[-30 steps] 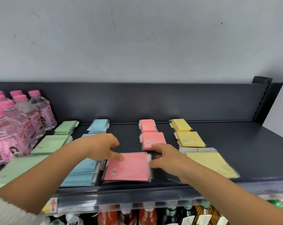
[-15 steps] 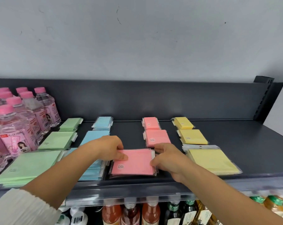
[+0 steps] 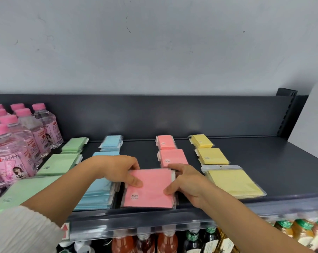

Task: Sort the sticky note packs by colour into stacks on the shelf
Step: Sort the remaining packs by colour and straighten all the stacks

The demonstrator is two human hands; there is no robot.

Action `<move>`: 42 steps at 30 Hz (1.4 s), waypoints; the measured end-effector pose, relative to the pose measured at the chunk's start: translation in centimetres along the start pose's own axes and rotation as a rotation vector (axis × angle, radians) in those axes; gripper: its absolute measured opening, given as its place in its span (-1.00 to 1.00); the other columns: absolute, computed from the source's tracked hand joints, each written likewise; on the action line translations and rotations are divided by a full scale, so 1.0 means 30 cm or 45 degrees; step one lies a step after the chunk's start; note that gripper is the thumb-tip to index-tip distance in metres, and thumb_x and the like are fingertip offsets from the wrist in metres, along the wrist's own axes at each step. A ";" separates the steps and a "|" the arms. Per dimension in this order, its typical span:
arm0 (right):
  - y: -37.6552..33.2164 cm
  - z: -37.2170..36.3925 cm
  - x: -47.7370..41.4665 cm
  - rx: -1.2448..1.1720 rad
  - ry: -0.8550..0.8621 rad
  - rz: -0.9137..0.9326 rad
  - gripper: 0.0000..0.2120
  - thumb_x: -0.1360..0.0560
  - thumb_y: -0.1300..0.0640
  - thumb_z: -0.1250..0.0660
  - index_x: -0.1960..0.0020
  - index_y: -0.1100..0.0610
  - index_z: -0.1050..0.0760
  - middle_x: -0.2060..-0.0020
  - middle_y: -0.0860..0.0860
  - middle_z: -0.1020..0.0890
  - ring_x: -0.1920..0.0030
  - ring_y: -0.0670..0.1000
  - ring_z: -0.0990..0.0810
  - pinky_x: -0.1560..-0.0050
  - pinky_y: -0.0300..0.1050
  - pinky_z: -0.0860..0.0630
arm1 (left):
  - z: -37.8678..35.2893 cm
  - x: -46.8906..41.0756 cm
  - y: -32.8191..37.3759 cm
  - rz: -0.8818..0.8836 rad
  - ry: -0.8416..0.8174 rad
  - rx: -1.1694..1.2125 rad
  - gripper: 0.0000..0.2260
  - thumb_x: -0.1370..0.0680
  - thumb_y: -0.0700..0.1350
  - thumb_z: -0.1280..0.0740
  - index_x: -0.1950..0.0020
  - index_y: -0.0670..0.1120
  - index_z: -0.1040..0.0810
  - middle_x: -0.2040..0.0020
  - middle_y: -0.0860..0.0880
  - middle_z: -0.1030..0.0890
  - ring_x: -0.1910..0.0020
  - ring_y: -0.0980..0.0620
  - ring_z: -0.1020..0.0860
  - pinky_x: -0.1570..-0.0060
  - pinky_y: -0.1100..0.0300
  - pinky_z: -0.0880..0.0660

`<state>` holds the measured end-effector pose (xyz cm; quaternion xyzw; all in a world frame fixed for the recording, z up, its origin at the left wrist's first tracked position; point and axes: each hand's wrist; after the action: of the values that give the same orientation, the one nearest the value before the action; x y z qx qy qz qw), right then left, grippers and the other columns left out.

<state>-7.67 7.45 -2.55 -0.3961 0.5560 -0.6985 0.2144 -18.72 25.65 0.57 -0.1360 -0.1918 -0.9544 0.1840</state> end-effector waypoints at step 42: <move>0.034 0.169 0.104 0.227 0.343 0.546 -0.43 -0.52 0.21 -0.31 -0.41 -0.16 -0.21 0.01 -0.11 -0.55 -0.03 -0.04 -0.57 0.04 -0.09 -0.58 | -0.246 0.061 0.219 -0.121 0.878 1.209 -0.49 -0.49 -0.04 -0.37 -0.40 0.10 -0.28 -0.11 0.15 -0.55 -0.04 0.23 -0.53 0.16 0.39 -0.47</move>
<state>-5.66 1.77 -2.19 -0.1522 0.5872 -0.7297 0.3156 -19.11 16.39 -3.32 0.2883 -0.5332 -0.7603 0.2335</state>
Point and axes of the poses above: each hand's wrist, its own x-axis away from the middle knuckle, its own z-axis out of the back of the hand, y = z × x
